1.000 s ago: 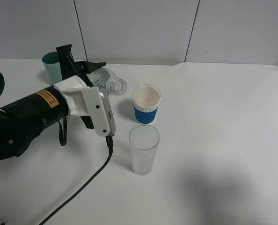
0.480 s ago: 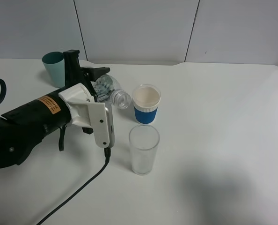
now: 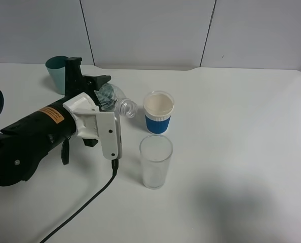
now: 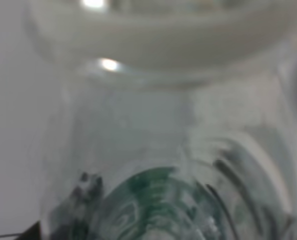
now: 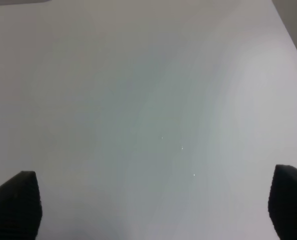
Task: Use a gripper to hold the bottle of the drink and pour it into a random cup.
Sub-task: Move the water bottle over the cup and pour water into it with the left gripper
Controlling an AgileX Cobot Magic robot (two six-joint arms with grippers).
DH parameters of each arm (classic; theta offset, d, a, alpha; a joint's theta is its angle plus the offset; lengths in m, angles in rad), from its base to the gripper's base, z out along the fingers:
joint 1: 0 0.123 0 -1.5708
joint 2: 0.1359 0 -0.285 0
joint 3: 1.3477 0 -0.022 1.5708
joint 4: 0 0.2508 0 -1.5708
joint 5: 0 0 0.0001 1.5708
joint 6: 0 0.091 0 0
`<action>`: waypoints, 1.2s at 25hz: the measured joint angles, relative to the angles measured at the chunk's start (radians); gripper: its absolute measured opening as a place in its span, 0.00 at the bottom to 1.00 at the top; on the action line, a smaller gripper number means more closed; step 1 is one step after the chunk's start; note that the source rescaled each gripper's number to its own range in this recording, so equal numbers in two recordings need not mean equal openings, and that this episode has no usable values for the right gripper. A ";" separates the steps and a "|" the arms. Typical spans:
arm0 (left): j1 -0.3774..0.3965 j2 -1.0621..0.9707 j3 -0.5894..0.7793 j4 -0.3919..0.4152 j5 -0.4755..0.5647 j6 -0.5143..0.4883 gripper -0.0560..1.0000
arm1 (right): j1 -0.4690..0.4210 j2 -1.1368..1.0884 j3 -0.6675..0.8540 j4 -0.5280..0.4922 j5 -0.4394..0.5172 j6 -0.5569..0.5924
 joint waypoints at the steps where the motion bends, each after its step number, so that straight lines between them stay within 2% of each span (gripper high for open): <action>1: -0.012 0.000 0.000 -0.018 -0.001 0.017 0.07 | 0.000 0.000 0.000 0.000 0.000 0.000; 5: -0.047 0.000 0.000 -0.069 -0.001 0.066 0.07 | 0.000 0.000 0.000 0.000 0.000 0.000; 11: -0.096 0.000 0.000 -0.138 -0.001 0.086 0.07 | 0.000 0.000 0.000 0.000 0.000 0.000; 20: -0.153 0.000 -0.021 -0.314 0.000 0.179 0.07 | 0.000 0.000 0.000 0.000 0.000 0.000; 30: -0.154 0.000 -0.026 -0.329 0.001 0.214 0.07 | 0.000 0.000 0.000 0.000 0.000 0.000</action>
